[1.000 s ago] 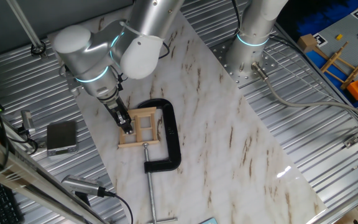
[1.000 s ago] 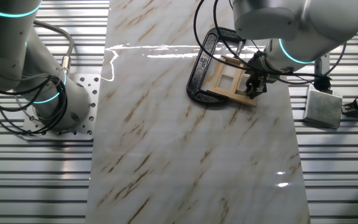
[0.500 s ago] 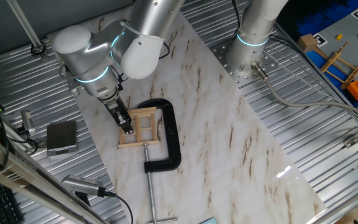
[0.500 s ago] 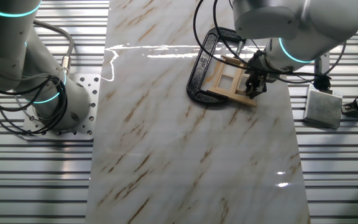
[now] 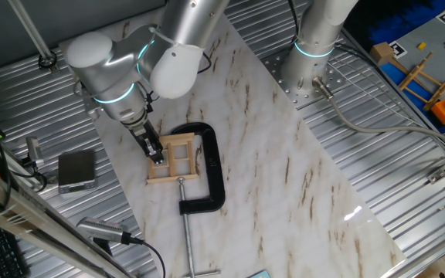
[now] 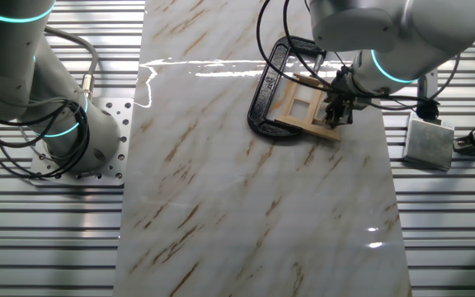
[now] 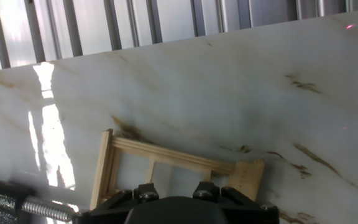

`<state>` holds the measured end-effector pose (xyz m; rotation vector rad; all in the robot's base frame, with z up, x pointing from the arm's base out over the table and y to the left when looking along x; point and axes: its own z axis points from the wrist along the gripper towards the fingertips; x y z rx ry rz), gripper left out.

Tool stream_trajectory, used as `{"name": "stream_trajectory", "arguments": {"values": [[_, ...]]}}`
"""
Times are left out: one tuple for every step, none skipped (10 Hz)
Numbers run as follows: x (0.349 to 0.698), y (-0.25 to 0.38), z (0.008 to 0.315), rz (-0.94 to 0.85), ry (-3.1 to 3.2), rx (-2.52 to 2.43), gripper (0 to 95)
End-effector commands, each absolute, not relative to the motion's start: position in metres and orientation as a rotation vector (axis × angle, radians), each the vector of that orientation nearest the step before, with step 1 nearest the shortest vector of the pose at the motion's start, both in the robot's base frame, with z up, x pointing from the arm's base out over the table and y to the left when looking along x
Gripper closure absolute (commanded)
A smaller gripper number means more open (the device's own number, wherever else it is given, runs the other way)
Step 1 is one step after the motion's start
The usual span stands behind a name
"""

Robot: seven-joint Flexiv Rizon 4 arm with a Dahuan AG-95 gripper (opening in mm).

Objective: Open a sliding window

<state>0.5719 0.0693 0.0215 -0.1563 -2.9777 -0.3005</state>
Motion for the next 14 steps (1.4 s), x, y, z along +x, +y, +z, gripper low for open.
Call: {"name": "stream_trajectory", "arguments": {"values": [[0.5697, 0.067, 0.0222, -0.292, -2.977, -0.155, 57.0], [0.5694, 0.0665, 0.0222, -0.291, -2.978, -0.156, 57.0], [0.5693, 0.0661, 0.0222, -0.291, -2.978, -0.158, 38.0], [0.5692, 0.066, 0.0222, -0.29, -2.978, -0.159, 38.0], [0.5689, 0.0658, 0.0224, -0.288, -2.979, -0.157, 38.0], [0.569, 0.0655, 0.0222, -0.286, -2.979, -0.16, 38.0], [0.5695, 0.0647, 0.0209, -0.29, -2.979, -0.158, 38.0], [0.5698, 0.0643, 0.0201, -0.298, -2.978, -0.156, 38.0], [0.5704, 0.0647, 0.0195, -0.299, -2.978, -0.153, 38.0], [0.5713, 0.0656, 0.0188, -0.306, -2.976, -0.153, 38.0], [0.5719, 0.0663, 0.0182, -0.308, -2.977, -0.15, 38.0], [0.5721, 0.0667, 0.0182, -0.315, -2.977, -0.143, 38.0], [0.5725, 0.0674, 0.018, -0.317, -2.978, -0.138, 38.0], [0.5729, 0.0679, 0.0178, -0.319, -2.979, -0.133, 38.0]]}}
